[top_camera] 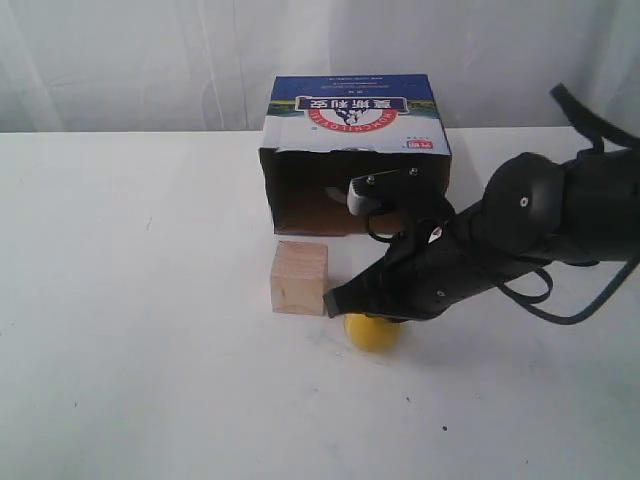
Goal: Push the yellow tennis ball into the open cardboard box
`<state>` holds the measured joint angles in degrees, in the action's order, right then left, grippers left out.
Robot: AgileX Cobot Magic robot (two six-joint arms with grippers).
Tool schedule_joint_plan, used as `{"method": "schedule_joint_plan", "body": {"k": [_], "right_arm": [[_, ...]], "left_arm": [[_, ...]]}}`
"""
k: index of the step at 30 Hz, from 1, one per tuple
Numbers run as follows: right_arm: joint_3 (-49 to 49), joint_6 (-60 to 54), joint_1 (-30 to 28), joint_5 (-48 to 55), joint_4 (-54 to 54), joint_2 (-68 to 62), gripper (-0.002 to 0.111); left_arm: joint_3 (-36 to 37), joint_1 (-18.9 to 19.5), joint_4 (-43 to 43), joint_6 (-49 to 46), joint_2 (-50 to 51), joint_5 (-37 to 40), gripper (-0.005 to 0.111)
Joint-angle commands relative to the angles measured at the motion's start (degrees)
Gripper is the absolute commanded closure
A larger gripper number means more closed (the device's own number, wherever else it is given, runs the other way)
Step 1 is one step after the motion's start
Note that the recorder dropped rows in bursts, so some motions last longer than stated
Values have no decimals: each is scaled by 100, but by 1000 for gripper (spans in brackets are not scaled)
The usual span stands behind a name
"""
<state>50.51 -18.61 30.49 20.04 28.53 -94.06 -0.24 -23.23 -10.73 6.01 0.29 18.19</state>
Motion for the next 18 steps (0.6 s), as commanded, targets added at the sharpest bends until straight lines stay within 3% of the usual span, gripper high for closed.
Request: {"method": "schedule_joint_plan", "body": {"k": [1, 18], "right_arm": [[-69, -75, -26, -199, -37, -291, 108], [-59, -87, -26, -1954, -312, -333, 108]], "left_arm": [[24, -38, -2, 8, -29, 22, 107], [24, -38, -2, 8, -29, 22, 107]]}}
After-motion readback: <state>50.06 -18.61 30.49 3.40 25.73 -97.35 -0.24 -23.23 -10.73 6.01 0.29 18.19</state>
